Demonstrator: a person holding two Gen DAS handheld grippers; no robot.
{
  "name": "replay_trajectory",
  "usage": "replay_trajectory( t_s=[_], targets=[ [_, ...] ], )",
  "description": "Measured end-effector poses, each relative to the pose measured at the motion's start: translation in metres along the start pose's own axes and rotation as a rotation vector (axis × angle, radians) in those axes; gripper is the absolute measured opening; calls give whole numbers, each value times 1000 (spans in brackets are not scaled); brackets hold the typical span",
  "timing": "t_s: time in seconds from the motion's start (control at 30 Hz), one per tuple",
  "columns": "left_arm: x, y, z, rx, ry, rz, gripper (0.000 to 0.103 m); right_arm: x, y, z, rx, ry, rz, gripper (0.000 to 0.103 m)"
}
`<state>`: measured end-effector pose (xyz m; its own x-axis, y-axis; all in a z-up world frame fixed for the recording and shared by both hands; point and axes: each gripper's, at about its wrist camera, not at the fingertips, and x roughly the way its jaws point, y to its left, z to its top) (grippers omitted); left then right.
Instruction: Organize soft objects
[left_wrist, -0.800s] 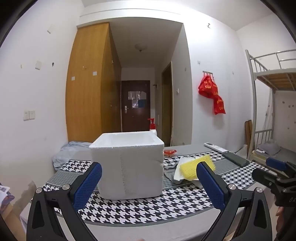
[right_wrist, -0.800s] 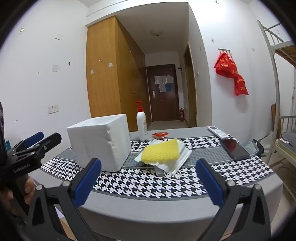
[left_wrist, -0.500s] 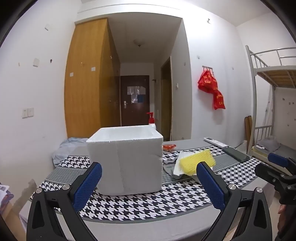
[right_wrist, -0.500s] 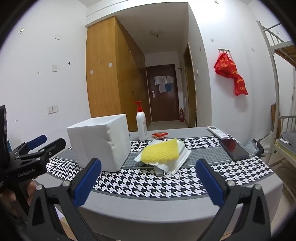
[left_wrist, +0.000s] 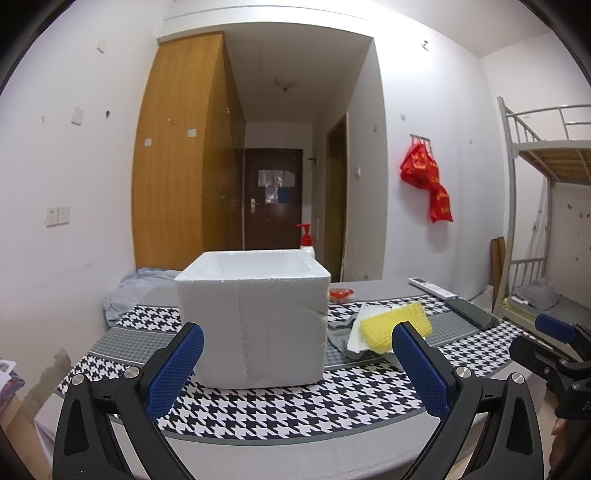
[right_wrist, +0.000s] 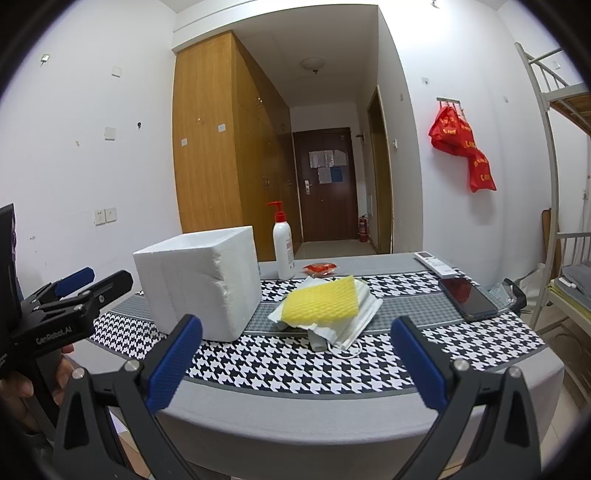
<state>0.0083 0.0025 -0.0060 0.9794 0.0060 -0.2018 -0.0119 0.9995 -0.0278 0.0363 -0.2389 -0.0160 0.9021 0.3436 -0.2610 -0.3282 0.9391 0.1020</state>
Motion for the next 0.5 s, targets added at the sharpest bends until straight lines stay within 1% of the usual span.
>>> replay_trajectory(
  t_s=[0.13, 0.23, 0.5],
  targets=[
    [0, 0, 0, 7, -7, 13, 102, 0, 1, 1, 1, -2, 7, 103],
    [1, 1, 0, 4, 2, 0, 102, 1, 4, 2, -7, -3, 6, 103],
    [1, 3, 1, -9, 3, 7, 102, 0, 4, 2, -11, -3, 5, 103]
  ],
)
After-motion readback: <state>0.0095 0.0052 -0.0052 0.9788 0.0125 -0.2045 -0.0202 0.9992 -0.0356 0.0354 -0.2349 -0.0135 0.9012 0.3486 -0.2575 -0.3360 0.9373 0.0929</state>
